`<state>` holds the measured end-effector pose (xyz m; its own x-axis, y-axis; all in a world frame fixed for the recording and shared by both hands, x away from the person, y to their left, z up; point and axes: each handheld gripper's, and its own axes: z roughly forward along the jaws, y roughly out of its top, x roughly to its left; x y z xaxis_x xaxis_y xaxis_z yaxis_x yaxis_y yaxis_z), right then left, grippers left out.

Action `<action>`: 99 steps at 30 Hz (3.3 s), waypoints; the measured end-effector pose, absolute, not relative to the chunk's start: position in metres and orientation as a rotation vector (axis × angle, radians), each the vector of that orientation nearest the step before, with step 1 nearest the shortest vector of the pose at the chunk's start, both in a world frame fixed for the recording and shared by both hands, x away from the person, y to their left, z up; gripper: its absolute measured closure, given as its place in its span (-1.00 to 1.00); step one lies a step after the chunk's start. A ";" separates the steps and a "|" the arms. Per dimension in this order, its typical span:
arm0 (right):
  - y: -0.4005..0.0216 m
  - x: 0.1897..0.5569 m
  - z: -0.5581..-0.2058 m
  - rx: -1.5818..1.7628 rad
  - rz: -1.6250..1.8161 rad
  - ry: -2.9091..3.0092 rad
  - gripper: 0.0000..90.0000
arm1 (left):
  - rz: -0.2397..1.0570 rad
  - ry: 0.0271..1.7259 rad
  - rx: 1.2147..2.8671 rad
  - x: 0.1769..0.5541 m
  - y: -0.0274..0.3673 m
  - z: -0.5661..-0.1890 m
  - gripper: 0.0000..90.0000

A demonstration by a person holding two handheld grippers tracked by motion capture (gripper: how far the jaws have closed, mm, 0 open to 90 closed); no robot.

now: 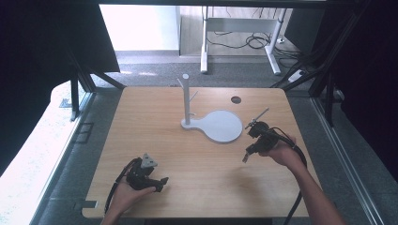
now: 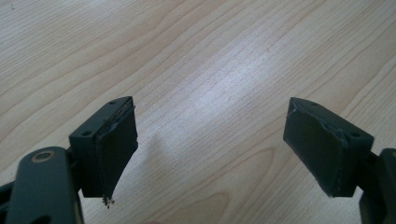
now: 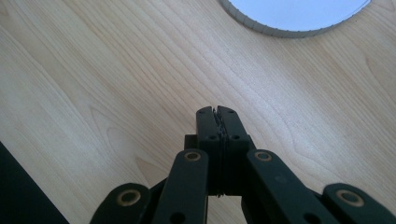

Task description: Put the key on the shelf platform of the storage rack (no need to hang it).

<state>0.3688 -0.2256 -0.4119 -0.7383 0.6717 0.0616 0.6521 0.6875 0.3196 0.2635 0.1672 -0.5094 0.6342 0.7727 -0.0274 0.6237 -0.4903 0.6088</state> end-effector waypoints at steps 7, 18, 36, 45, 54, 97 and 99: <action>-0.222 0.379 -0.407 1.118 0.505 2.821 1.00 | 0.334 1.087 2.272 0.263 0.167 -0.510 -0.60; -0.217 0.393 -0.400 1.134 0.520 2.812 1.00 | 0.335 1.088 2.271 0.264 0.167 -0.509 -0.60; -0.213 0.416 -0.395 1.171 0.526 2.789 1.00 | 0.335 1.091 2.269 0.264 0.168 -0.509 -0.60; -0.214 0.429 -0.392 1.208 0.547 2.759 1.00 | 0.336 1.091 2.267 0.264 0.170 -0.509 -0.60; -0.214 0.441 -0.395 1.241 0.535 2.757 1.00 | 0.337 1.094 2.263 0.264 0.171 -0.508 -0.60; -0.174 0.502 -0.403 1.282 0.570 2.756 1.00 | 0.336 1.115 2.243 0.265 0.177 -0.507 -0.60; -0.172 0.505 -0.404 1.282 0.570 2.754 1.00 | 0.336 1.115 2.242 0.265 0.178 -0.507 -0.60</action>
<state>0.5050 -0.1719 -0.4036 -0.6547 0.7482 0.1079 0.7295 0.5879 0.3495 0.2648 0.1778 -0.5072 0.6141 0.7882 -0.0402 0.6346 -0.4629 0.6189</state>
